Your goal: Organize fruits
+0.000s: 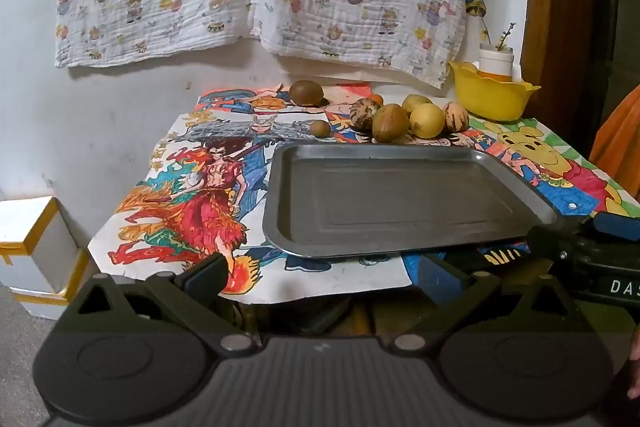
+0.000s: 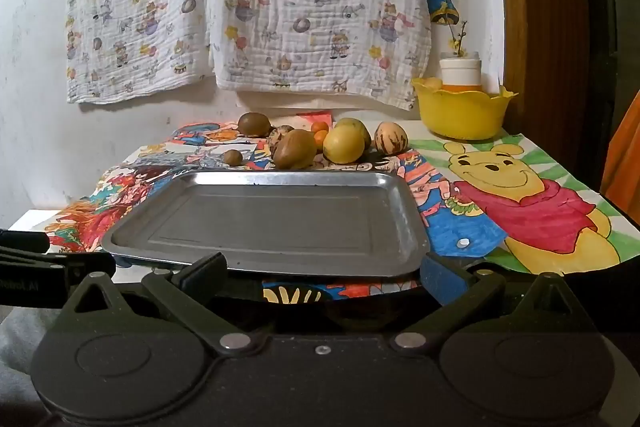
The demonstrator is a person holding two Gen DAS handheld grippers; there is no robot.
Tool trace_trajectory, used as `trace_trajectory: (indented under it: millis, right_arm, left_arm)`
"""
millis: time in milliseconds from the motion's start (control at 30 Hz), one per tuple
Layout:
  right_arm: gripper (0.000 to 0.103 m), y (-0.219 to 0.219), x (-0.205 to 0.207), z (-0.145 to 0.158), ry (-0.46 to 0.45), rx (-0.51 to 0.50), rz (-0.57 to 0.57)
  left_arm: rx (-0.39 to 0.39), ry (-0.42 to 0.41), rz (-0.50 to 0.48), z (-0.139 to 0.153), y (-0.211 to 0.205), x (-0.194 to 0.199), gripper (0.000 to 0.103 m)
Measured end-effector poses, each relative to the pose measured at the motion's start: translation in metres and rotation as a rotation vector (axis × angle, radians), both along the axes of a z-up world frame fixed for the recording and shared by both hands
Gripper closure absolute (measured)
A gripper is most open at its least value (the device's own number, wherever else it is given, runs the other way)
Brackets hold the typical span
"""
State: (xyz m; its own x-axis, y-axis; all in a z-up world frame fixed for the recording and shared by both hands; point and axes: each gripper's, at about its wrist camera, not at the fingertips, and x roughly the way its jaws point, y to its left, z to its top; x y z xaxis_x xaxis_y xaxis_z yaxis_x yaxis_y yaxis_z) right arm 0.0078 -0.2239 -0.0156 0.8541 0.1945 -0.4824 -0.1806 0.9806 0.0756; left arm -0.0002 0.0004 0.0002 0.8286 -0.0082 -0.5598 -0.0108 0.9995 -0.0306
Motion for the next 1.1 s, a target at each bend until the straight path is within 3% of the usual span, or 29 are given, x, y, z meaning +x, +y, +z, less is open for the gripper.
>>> trace_trajectory:
  millis: [1100]
  right_arm:
    - [0.0,0.0012,0.0008,-0.0018,0.01,0.002,-0.001]
  left_arm:
    - [0.003,0.012,0.0,0.0,-0.0009,0.0003,0.0]
